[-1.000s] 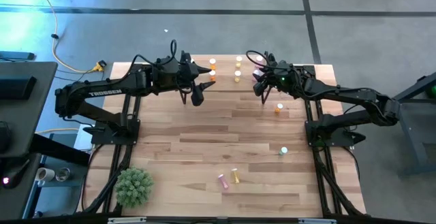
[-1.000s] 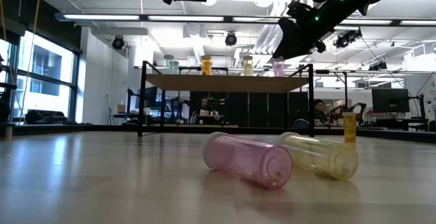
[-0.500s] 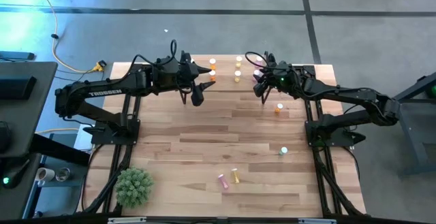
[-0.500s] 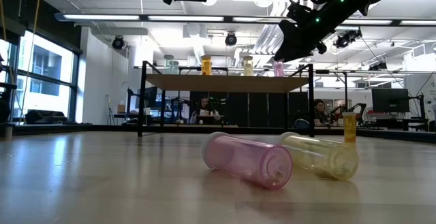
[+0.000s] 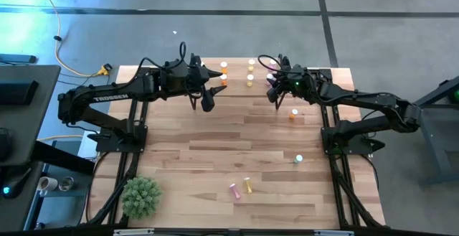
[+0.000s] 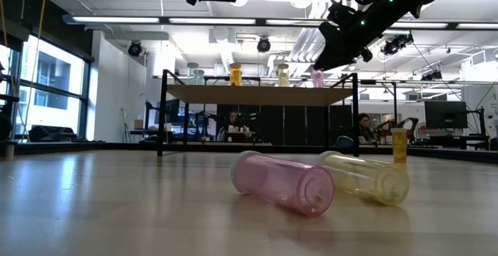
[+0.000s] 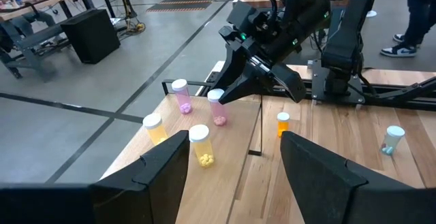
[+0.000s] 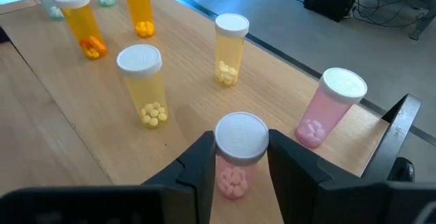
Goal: Pick and place medicine bottles onto shelf by color
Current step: Put the top violet pill bottle on the shelf aligned with the other violet pill bottle
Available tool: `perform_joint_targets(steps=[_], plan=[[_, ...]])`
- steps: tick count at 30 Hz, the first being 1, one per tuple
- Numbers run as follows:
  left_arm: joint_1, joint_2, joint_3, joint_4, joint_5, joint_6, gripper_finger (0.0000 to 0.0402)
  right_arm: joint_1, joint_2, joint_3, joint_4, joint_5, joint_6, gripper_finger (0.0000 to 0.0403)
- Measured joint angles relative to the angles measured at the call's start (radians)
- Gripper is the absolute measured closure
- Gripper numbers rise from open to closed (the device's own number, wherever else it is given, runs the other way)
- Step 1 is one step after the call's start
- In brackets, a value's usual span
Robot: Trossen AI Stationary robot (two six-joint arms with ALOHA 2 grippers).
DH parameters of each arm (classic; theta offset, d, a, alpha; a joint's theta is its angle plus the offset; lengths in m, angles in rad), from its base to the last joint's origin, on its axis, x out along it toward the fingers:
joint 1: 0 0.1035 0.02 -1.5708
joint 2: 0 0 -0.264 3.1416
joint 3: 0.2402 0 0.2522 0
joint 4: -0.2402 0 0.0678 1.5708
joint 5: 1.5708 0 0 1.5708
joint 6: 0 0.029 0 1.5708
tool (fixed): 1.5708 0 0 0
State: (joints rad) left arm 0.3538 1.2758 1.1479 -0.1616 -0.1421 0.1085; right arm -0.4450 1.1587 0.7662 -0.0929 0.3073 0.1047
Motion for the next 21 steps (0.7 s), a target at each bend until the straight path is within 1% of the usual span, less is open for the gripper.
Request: perform_joint_targets(steps=[6, 19, 21], plan=[[0.0, 0.0, 0.0, -0.001, 0.0, 0.0, 0.0183, 0.0, -0.017, 0.001, -0.036, 0.031, 0.005, 0.0294], [0.0, 0.0, 0.0, -0.023, -0.001, 0.0, 0.0183, 0.0, -0.019, 0.001, -0.05, 0.028, 0.03, 0.0293], [0.0, 0.0, 0.0, -0.023, -0.001, 0.0, 0.0183, 0.0, -0.019, 0.001, -0.052, 0.05, 0.045, 0.0288]])
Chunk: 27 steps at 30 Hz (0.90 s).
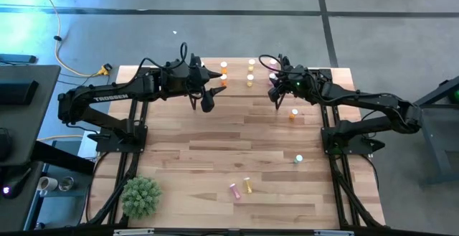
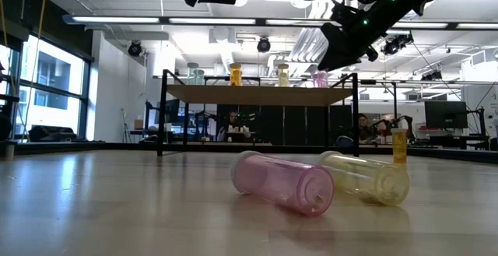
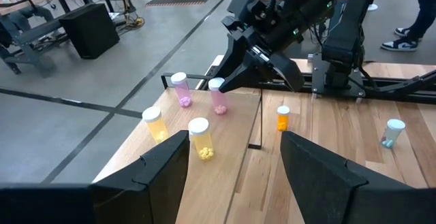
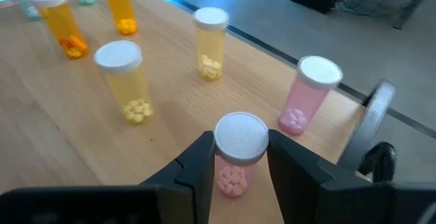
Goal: Pick and place medicine bottles onto shelf by color
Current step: Put the top violet pill bottle on the shelf aligned with the other violet pill bottle
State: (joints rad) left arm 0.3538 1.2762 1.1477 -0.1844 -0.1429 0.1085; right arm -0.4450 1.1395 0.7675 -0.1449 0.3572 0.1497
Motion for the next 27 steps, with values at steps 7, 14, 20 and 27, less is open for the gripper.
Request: perform_joint_targets(steps=[7, 14, 20, 27], plan=[[0.0, 0.0, 0.0, 0.0, 0.0, 0.0, 0.0183, 0.0, 0.001, 0.0, -0.01, 0.002, 0.008, 0.0264], [0.0, 0.0, 0.0, 0.0, -0.001, 0.0, 0.0183, 0.0, 0.001, -0.001, -0.006, -0.024, 0.008, 0.0247], [0.0, 0.0, 0.0, 0.0, -0.002, 0.0, 0.0183, 0.0, -0.001, -0.001, -0.002, -0.024, 0.007, 0.0244], [0.0, 0.0, 0.0, -0.014, -0.003, 0.0, 0.0183, 0.0, -0.002, 0.008, -0.003, -0.024, 0.003, 0.0244]])
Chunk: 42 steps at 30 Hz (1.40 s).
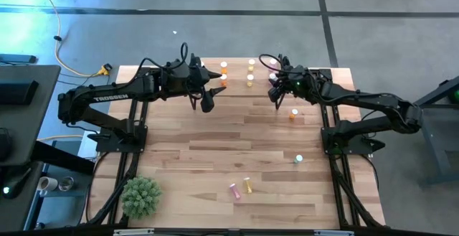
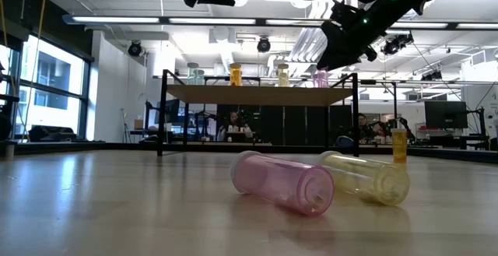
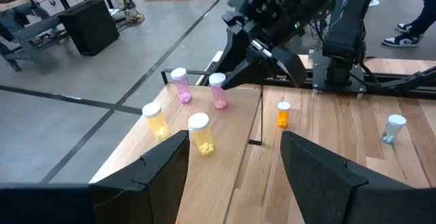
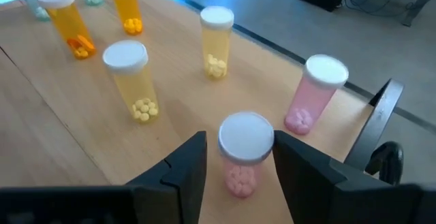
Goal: Pick and place medicine bottles onto shelf by color
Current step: Put the top violet pill bottle on the shelf aligned with the other violet pill bottle, then put the yellow pill bottle on the shelf aligned with the other yellow pill bottles
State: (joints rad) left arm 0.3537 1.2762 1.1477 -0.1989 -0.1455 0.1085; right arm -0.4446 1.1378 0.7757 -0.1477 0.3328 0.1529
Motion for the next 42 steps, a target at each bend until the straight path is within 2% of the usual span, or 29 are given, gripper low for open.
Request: perform_joint_targets(steps=[9, 15, 23, 31, 35, 42], plan=[[0.0, 0.0, 0.0, 0.0, 0.0, 0.0, 0.0183, 0.0, -0.001, 0.103, -0.068, 0.0, -0.049, 0.0245], [0.0, 0.0, 0.0, -0.008, 0.0, 0.0, 0.0183, 0.013, -0.001, 0.215, -0.183, 0.0, -0.038, 0.0245], [0.0, 0.0, 0.0, -0.044, -0.05, 0.001, 0.0183, 0.112, -0.001, 0.35, -0.356, -0.023, 0.058, 0.0245], [0.0, -0.001, 0.0, -0.067, -0.053, 0.001, 0.0183, 0.294, -0.001, 0.354, -0.609, 0.002, 0.297, 0.0245], [0.0, -0.001, 0.0, -0.069, -0.058, 0.011, 0.0183, 0.402, -0.001, 0.354, -0.671, 0.045, 0.417, 0.0245], [0.0, -0.001, 0.0, -0.073, -0.103, 0.057, 0.0183, 0.559, -0.001, 0.354, -0.708, 0.033, 0.714, 0.0245]])
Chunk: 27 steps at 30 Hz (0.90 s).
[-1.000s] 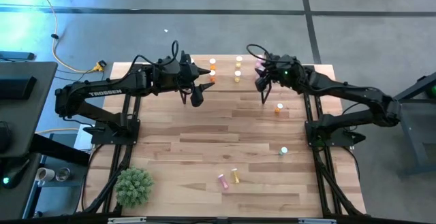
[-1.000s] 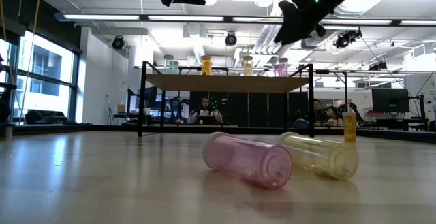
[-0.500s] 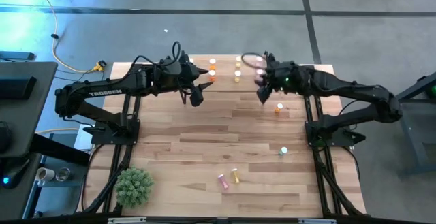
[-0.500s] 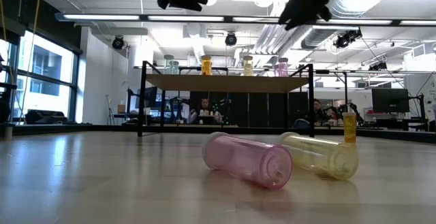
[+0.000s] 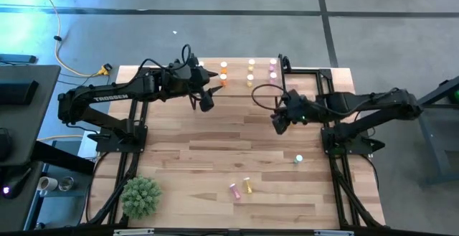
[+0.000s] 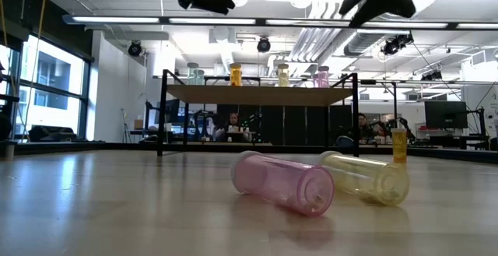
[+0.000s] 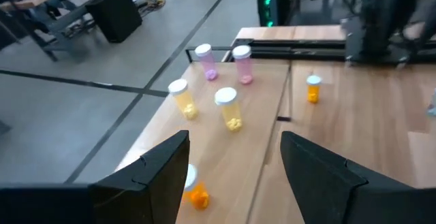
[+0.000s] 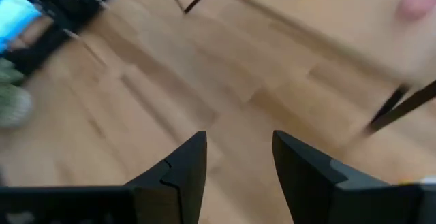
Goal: Pick and place medicine bottles onto shelf by color
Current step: Put the yellow pill bottle on the shelf aligned with the other yellow pill bottles
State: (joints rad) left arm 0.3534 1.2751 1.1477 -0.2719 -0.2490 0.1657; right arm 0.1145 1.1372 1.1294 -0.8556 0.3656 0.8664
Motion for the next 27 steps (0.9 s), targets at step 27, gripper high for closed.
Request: perform_joint_targets(steps=[27], plan=[[0.035, -0.24, 0.07, -0.264, 0.279, -0.126, 0.0183, 0.187, 0.301, 0.263, 0.335, -0.06, 0.121, 0.0245]])
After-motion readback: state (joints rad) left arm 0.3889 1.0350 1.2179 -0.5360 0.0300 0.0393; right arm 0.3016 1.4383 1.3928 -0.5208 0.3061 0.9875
